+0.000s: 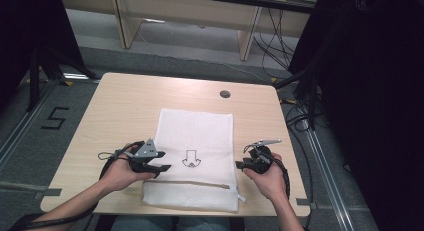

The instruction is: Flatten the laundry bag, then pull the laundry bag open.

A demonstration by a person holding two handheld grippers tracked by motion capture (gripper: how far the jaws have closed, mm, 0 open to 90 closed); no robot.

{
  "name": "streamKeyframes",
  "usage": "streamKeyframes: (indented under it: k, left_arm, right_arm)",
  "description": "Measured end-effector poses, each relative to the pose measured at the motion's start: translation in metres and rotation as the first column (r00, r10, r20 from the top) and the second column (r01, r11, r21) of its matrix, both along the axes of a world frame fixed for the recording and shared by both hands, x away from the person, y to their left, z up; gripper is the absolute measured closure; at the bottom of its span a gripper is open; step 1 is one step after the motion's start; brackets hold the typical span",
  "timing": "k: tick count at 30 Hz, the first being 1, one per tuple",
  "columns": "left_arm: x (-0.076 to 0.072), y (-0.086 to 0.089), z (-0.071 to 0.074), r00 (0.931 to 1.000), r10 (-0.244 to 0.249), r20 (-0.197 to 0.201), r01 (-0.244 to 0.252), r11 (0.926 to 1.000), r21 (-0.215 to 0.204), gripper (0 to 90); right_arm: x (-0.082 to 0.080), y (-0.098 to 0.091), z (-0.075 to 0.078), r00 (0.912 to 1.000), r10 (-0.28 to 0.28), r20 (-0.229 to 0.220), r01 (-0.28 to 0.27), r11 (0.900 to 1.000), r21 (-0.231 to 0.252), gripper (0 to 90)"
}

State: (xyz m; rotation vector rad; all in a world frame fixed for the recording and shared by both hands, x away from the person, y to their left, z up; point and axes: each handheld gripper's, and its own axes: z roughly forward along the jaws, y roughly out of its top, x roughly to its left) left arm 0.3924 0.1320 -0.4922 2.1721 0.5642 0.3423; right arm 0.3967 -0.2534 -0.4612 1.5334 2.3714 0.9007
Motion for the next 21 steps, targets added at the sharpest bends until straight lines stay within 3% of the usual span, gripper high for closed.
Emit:
streamKeyframes:
  k: [1,2,5,7,8,11,12,13,14,15,16,17,19,20,21]
  left_arm:
    - [-0.001,0.0,0.0,1.0,0.003,0.001,-0.003,1.0,0.003,46.7]
    - [-0.001,0.0,0.0,1.0,0.001,-0.004,-0.001,1.0,0.001,46.3]
    - [-0.001,-0.001,0.001,0.9999,0.008,-0.011,-0.009,0.9996,-0.027,45.0]
    - [0.001,-0.001,0.003,0.9995,0.02,-0.026,-0.021,0.9994,-0.028,42.3]
    - [0.001,-0.003,0.004,0.998,0.045,-0.046,-0.048,0.9962,-0.073,40.9]
    - [0.001,-0.004,0.004,0.9981,0.045,-0.042,-0.048,0.9961,-0.074,40.4]
    - [0.002,-0.004,0.004,0.9984,0.039,-0.04,-0.042,0.997,-0.065,40.4]
    - [0.001,-0.006,0.002,0.9982,0.038,-0.045,-0.041,0.9967,-0.069,41.3]
    - [0.001,-0.006,0.002,0.9982,0.038,-0.045,-0.041,0.9967,-0.069,41.8]
    - [-0.001,-0.008,0.002,0.9981,0.019,-0.059,-0.022,0.998,-0.059,42.3]
    - [-0.001,-0.008,0.002,0.9981,0.019,-0.059,-0.022,0.998,-0.059,42.5]
    - [-0.002,-0.009,0.002,0.9989,0.006,-0.046,-0.008,0.9988,-0.048,42.7]
    - [-0.003,-0.01,0.002,0.9987,0.011,-0.05,-0.014,0.9981,-0.061,42.6]
    - [-0.002,-0.009,0.002,0.9992,-0.003,-0.039,0.001,0.9987,-0.052,42.5]
    - [-0.003,-0.009,0.001,0.9993,-0.002,-0.039,0.0,0.9988,-0.05,42.6]
  right_arm:
    - [0.001,0.0,-0.001,0.9999,-0.003,0.01,0.003,1.0,0.006,60.9]
    - [0.001,-0.002,0.002,0.9998,0.003,-0.02,-0.003,0.9998,-0.019,60.3]
    - [0.001,-0.001,0.0,0.9997,-0.025,0.003,0.025,0.9997,0.0,60.0]
    - [0.001,-0.003,0.0,1.0,-0.005,-0.006,0.005,1.0,-0.001,60.1]
    - [0.0,-0.003,0.0,1.0,-0.004,-0.005,0.004,0.9996,-0.027,61.1]
    - [-0.001,-0.004,0.001,0.9995,0.031,-0.002,-0.032,0.999,-0.033,66.8]
    - [-0.001,-0.004,0.0,0.9986,0.05,0.019,-0.049,0.9982,-0.033,69.0]
    - [-0.004,-0.005,0.003,0.9958,0.088,-0.025,-0.09,0.991,-0.099,75.2]
    - [-0.004,-0.005,0.003,0.9958,0.088,-0.025,-0.09,0.991,-0.099,75.2]
    - [-0.007,-0.005,0.004,0.9948,0.093,-0.042,-0.097,0.9897,-0.105,82.5]
    - [-0.007,-0.005,0.004,0.9948,0.093,-0.042,-0.097,0.9897,-0.105,82.5]
    - [-0.01,-0.004,0.006,0.9927,0.105,-0.059,-0.112,0.9852,-0.13,88.4]
    - [-0.011,-0.003,0.007,0.9915,0.113,-0.064,-0.121,0.9817,-0.147,89.6]
    - [-0.016,0.0,0.009,0.9864,0.144,-0.08,-0.155,0.974,-0.165,90.0]
    - [-0.019,0.001,0.01,0.9844,0.146,-0.098,-0.161,0.9723,-0.169,90.0]
